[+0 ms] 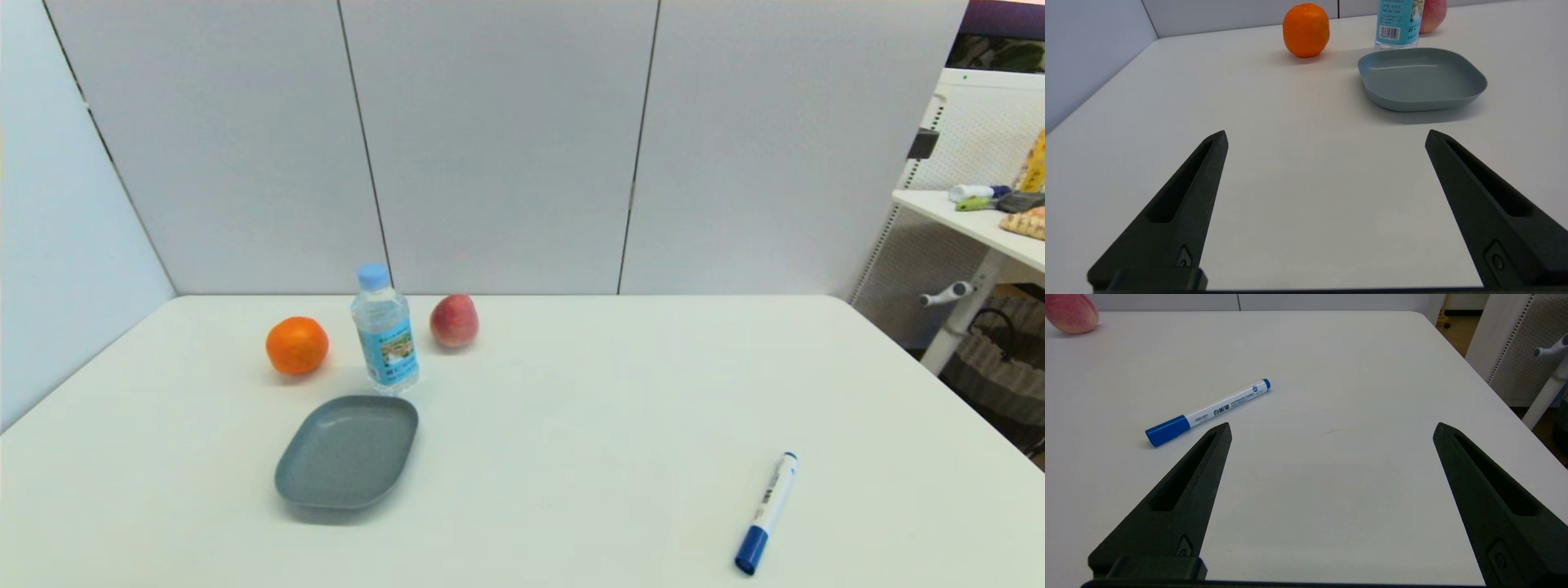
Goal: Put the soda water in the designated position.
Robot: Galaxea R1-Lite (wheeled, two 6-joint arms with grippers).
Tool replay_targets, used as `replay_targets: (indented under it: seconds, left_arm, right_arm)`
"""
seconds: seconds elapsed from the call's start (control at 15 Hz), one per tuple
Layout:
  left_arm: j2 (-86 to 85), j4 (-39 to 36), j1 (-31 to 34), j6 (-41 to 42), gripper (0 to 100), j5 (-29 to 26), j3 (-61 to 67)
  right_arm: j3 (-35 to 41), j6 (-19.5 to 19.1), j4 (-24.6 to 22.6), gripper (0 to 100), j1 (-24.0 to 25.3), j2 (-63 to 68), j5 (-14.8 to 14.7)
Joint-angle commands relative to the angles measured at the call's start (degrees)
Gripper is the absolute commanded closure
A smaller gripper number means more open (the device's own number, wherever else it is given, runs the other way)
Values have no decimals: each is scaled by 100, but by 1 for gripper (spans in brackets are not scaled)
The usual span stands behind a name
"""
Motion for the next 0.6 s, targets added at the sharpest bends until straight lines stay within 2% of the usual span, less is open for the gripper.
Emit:
replay_targets:
  seconds: [0.07, 0.6]
  left_arm:
    - [10, -15, -2, -402, 0, 294, 0]
    - [10, -24, -2, -534, 0, 311, 0]
  right_arm:
    - [7, -4, 2, 0, 0, 8, 6]
    - [-2, -4, 2, 0, 0, 8, -3]
